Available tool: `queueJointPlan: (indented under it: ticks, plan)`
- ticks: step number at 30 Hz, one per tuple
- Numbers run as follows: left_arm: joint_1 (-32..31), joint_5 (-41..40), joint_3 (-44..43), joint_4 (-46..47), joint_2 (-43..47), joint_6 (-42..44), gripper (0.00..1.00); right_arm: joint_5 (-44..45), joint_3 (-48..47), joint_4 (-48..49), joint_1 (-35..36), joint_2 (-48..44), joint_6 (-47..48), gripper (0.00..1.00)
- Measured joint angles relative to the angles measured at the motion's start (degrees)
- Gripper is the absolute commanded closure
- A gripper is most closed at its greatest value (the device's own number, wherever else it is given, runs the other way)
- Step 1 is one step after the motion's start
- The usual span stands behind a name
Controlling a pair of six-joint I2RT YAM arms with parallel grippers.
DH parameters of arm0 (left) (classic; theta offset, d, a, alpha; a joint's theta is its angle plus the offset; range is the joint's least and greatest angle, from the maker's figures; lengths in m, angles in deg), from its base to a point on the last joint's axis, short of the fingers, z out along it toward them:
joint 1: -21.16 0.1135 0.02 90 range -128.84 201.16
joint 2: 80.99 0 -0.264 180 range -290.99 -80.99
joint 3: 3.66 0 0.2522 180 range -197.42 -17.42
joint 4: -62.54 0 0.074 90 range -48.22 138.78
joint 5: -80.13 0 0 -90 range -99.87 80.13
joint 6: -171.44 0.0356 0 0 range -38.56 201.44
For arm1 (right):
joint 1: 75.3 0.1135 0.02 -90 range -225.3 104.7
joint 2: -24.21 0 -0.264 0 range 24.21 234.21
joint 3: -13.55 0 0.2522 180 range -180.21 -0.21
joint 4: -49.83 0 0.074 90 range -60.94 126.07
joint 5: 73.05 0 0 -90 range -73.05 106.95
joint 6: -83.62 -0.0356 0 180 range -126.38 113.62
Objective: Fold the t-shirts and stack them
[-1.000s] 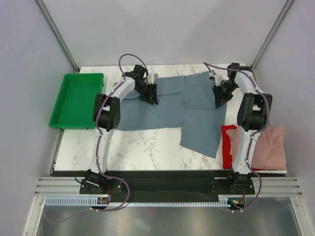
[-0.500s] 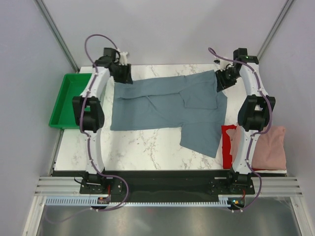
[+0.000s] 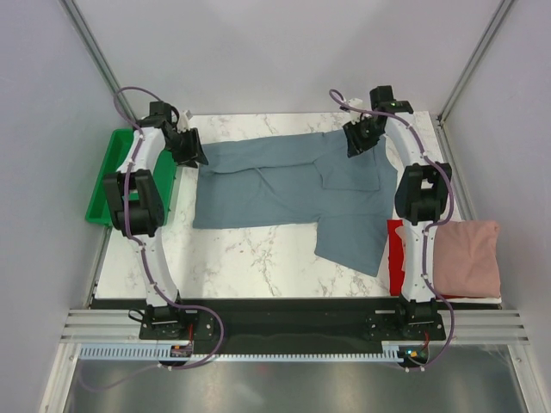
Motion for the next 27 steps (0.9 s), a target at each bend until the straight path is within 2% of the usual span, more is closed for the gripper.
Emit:
queueJointPlan:
  ticks: [4, 18, 22, 27]
  plan:
    - [0.37, 1.09, -0.44, 0.22, -0.44, -0.85, 0.5, 0.0, 0.0, 0.63, 2.14, 0.02, -0.2, 0.55]
    - [1.42, 1.38, -2.36, 0.42, -5.33, -1.03, 0.51, 1.16, 0.79, 1.49, 2.6, 0.0, -1.07, 0.55]
    - [1.4, 1.51, -2.86, 0.52, -7.19, -1.05, 0.6, 1.84, 0.92, 1.49, 2.91, 0.0, -1.05, 0.55]
    - [1.4, 2.89, -2.86, 0.57, -7.69, -1.01, 0.76, 2.36, 1.51, 1.55, 3.08, 0.0, -1.01, 0.55]
